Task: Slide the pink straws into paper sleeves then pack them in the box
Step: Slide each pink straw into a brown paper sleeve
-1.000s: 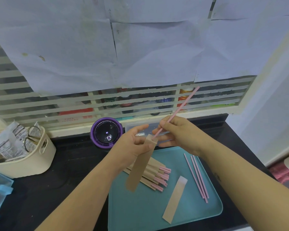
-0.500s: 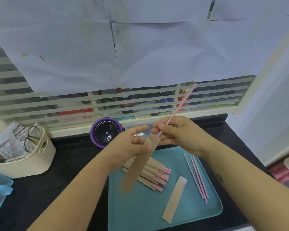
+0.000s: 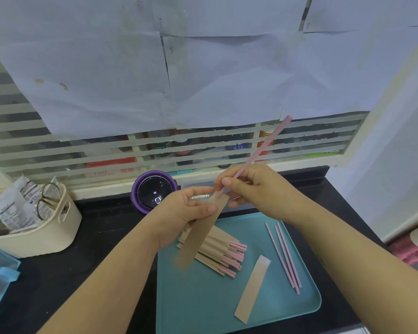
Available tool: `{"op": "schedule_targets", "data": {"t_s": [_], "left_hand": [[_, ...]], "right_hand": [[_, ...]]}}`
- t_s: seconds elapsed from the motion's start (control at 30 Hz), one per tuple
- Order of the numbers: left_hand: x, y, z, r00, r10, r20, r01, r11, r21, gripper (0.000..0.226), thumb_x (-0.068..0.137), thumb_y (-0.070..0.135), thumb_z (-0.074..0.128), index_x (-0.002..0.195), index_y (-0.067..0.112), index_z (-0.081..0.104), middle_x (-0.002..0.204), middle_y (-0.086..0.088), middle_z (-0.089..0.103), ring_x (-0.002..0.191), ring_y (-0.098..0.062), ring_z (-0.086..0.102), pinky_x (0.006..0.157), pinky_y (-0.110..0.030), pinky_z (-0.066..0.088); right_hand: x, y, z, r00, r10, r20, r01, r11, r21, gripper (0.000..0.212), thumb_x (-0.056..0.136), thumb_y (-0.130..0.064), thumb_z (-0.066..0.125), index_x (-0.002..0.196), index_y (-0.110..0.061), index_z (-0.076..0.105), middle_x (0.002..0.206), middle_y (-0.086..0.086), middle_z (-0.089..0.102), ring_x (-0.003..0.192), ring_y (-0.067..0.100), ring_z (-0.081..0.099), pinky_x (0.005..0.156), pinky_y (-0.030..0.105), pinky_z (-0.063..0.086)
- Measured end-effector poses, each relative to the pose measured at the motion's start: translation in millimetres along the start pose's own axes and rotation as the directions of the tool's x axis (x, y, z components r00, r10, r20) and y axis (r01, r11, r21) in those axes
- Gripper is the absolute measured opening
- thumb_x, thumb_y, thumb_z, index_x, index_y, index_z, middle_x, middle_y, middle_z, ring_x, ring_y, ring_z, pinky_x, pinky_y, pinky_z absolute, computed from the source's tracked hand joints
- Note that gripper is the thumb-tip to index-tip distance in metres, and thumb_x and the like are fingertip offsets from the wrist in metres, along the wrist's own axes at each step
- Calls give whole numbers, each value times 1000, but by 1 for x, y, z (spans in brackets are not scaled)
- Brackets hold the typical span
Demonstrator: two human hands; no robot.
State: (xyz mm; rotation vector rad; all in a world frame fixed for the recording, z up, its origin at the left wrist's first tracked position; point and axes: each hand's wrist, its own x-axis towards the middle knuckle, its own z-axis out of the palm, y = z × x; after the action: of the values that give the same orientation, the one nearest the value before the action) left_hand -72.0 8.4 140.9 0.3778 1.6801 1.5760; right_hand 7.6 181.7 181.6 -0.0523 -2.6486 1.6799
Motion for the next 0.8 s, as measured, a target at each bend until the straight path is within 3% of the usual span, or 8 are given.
{"op": "schedule_targets", "data": {"t_s": [0.13,0.27,0.43,0.63,0.8], "left_hand": [[-1,0,0,1000,18,-17,-18,1000,-20,52,66,14,71,116,17,61,87,-5,74,86,-19,68,89,-35,50],[-2,-1,1,999,22,-40,-24,999,-36,54,66,13,72,119,11,60,88,-6,75,84,-17,69,84,-32,51],[-4,-3,3,998,13,-66,-14,1000,-26,55,64,17,76,117,11,62,100,-12,73,96,-25,66,98,-41,46],[-7,-2,11,998,6,-69,-10,998,-60,52,65,11,73,116,8,62,94,-10,74,83,-17,69,86,-31,51],[-12,-1,15,999,1,-51,-1,1000,-5,51,60,16,76,110,13,65,100,-16,73,90,-24,67,97,-41,47]], "right_hand": [[-3,0,1,999,17,31,-18,999,28,21,96,-19,49,103,-14,68,98,4,71,90,10,68,76,21,57],[-6,1,2,1000,-6,11,5,1000,30,19,96,-17,49,102,-15,67,99,5,71,91,11,68,78,25,57],[-10,-1,1,1000,-23,20,22,998,61,17,96,-14,49,100,-19,65,98,4,71,90,9,68,80,23,56],[-12,5,-3,1000,18,10,-20,990,139,17,96,-14,50,104,-13,64,100,10,72,93,16,69,84,28,56],[-11,11,-3,996,85,-27,-76,967,244,21,95,-17,53,106,-6,66,94,11,73,88,17,71,79,27,58]]}}
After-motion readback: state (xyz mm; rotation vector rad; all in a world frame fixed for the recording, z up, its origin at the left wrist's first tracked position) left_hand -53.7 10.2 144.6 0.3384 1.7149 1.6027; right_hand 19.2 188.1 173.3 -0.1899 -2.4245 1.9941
